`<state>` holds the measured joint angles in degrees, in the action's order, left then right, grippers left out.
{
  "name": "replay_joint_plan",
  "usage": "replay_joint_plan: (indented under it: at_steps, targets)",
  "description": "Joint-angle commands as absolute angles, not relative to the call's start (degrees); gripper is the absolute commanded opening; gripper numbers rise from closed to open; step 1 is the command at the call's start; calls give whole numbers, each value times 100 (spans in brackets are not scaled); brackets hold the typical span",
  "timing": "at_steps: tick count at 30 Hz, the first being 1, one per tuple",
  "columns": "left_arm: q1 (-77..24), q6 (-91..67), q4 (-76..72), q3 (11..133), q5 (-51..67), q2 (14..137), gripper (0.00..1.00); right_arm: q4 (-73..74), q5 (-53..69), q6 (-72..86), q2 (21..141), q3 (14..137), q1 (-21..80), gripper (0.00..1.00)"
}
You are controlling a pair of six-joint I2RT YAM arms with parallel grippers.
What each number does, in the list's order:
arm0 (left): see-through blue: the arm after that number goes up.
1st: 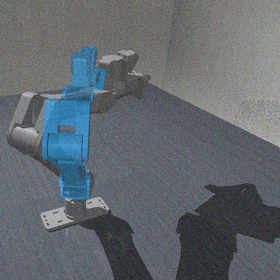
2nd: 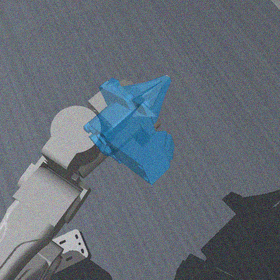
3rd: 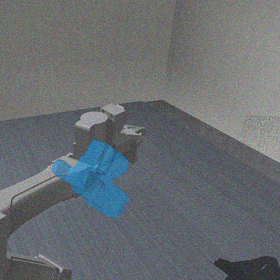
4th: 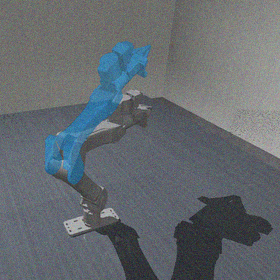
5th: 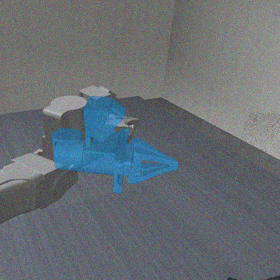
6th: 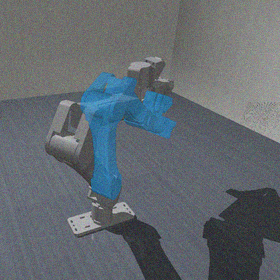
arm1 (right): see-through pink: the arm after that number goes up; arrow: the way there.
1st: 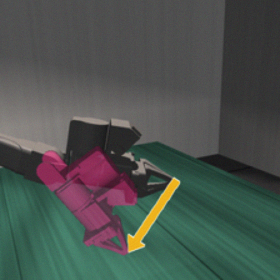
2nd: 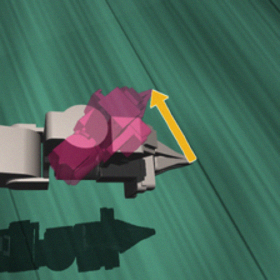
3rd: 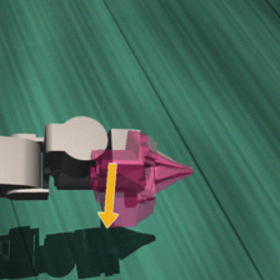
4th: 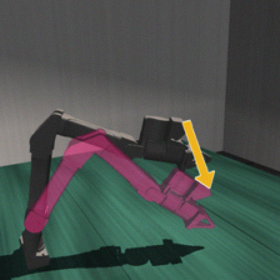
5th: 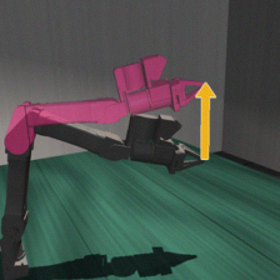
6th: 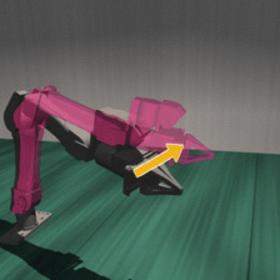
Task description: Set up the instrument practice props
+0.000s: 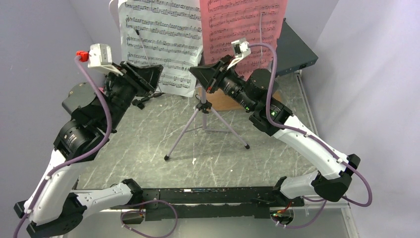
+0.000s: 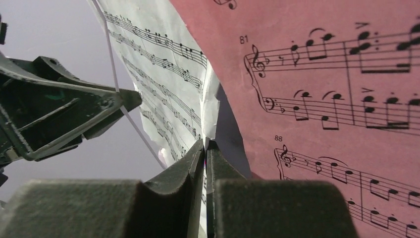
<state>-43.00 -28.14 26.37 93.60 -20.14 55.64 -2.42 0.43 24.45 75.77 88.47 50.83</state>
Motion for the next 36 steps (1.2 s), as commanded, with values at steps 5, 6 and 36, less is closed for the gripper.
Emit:
replay_joint_plan:
  at_steps: [5, 6, 36]
  targets:
    - [-4297, -2743, 2262, 9494, -2178, 5638, 33, -514, 158, 2064, 7628, 9268, 5106, 6]
    - [-4296, -2738, 2266, 9486, -2179, 5646, 30, -514, 158, 2039, 7653, 9291, 5106, 5]
    - [-4298, -2259, 2118, 9439, -1443, 5862, 0, 1491, 134, 444, 8315, 11089, 5098, 0]
